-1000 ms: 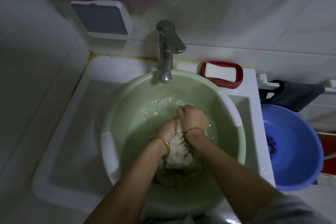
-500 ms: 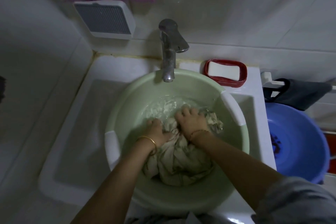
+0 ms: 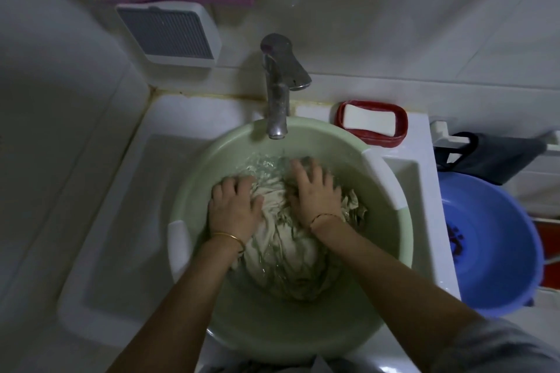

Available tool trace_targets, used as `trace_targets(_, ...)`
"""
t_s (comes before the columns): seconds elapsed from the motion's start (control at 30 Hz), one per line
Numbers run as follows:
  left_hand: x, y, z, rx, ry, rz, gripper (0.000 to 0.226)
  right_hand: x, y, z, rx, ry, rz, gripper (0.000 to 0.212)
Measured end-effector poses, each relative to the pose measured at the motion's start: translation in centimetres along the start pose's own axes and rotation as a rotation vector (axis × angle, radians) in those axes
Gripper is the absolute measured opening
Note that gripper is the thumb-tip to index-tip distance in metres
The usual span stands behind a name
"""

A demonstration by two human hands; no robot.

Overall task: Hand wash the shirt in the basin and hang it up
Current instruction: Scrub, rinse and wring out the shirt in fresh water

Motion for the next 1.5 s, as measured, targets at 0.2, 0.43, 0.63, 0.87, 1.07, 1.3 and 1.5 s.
trace_targets(0.2,-3.9,-4.3,-0.3,0.306,-0.159,-0.322,0.06,-1.7,-5.3,-2.8,-0.362,0.427,-0.222,0.062)
trace_targets(0.43,-2.6,-3.3,-1.0,-0.593,0.42,-0.252,0.068,1.0,-2.1,-1.3,0.277,-0.1,-0.073,0.06)
trace_targets(0.63,-0.2,-2.4,1.3,-0.801,0.382,-0.25,0.054,-0.1,-1.8,-2.5,1.015,-0.355,-0.463,0.042)
trace_targets(0.87,-2.2,-0.7,-3.2,-0.669,0.709,0.054,0.045,-2.7,1.5,-3.1,1.602,-1.053,-0.604,0.039)
trace_targets(1.07,-4.1,-0.3,-3.3,-0.699,0.919,-0.092,0.023,-3.4,7.3,-5.1,1.987,-1.127,-0.598,0.029)
trace_targets(1.3,-6.8,-1.7,2.3,-1.199,1.253,-0.465,0.043,-3.8,10.0,-3.5,2.075,-1.153,-0.272,0.04)
trace_targets(1.5,-3.0,1.7,-1.9,-0.744,0.79,-0.094,0.033,-1.5,7.6,1.1,1.317,-0.825,-0.201,0.033)
Point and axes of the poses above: each hand's wrist, its own x-axis towards the middle knuckle, its own y-axis out of the back of the hand, z = x × y, the point moved 8 cm from there along x, towards the middle knuckle, and after that the axes turned 15 degrees about z, right-handed, at the moved point
